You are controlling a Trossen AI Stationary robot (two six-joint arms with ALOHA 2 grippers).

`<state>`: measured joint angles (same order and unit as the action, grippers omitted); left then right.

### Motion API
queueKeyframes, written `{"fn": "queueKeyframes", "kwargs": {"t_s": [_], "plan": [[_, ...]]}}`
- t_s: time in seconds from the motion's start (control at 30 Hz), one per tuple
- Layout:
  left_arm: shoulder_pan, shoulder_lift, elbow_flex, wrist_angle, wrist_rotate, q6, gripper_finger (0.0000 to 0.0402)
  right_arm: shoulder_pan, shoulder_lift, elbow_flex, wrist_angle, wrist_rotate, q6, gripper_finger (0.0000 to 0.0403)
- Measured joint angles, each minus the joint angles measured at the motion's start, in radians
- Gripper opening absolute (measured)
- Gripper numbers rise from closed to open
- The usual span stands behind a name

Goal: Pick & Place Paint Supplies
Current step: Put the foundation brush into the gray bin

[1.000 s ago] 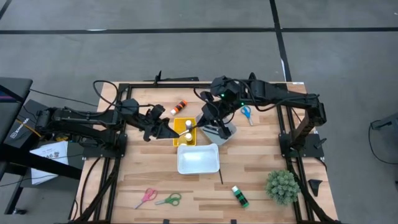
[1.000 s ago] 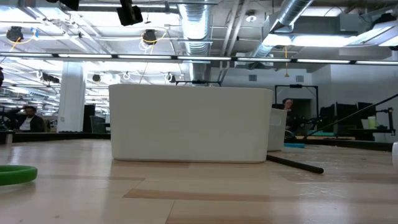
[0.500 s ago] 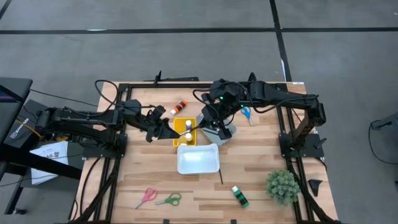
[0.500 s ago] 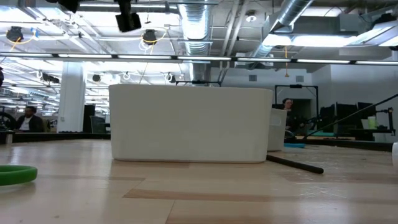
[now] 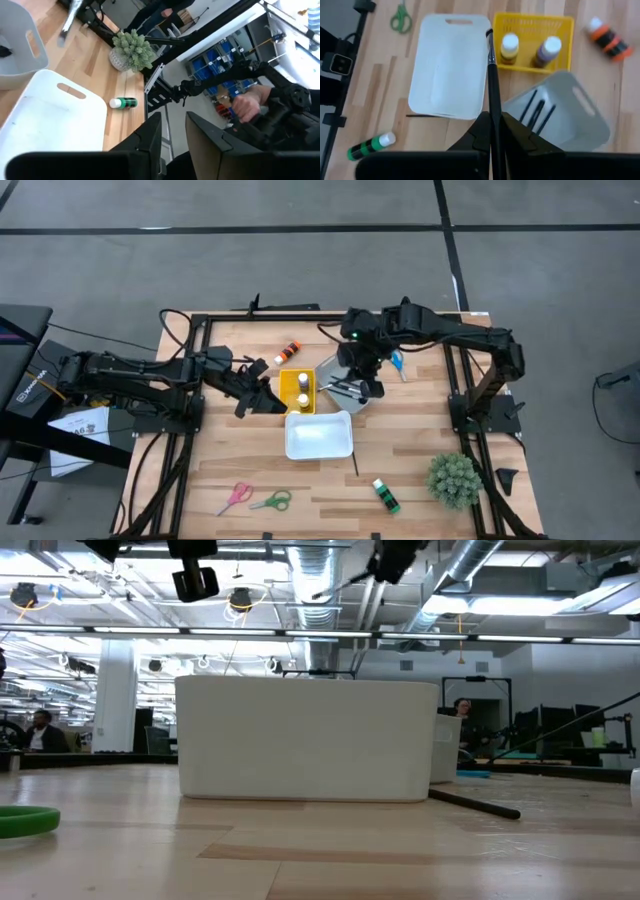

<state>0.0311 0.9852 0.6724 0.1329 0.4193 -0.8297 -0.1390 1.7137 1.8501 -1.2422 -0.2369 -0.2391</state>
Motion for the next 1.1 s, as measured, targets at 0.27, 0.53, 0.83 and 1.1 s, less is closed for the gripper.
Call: {"fn": "queueKeyframes", "kwargs": {"t_s": [0.27,0.53,0.83,1.1], "plan": [[0.0,0.0,0.0,-0.009,0.0,0.04,0.0081,0.01,-0.127,-0.287,0.202,0.002,0.152,0.0017],[0.0,-0.001,0.0,-0.069,-0.015,0.097,0.0082,0.008,-0.284,-0.64,0.61,0.149,0.504,0.0017],[0.001,-0.001,0.0,-0.14,-0.111,0.145,0.0077,0.047,-0.302,-0.863,0.823,0.244,0.708,0.0017],[0.001,-0.001,0.0,-0.155,-0.14,0.147,0.0076,0.076,-0.302,-1.051,1.06,0.329,0.79,0.0017]]}}
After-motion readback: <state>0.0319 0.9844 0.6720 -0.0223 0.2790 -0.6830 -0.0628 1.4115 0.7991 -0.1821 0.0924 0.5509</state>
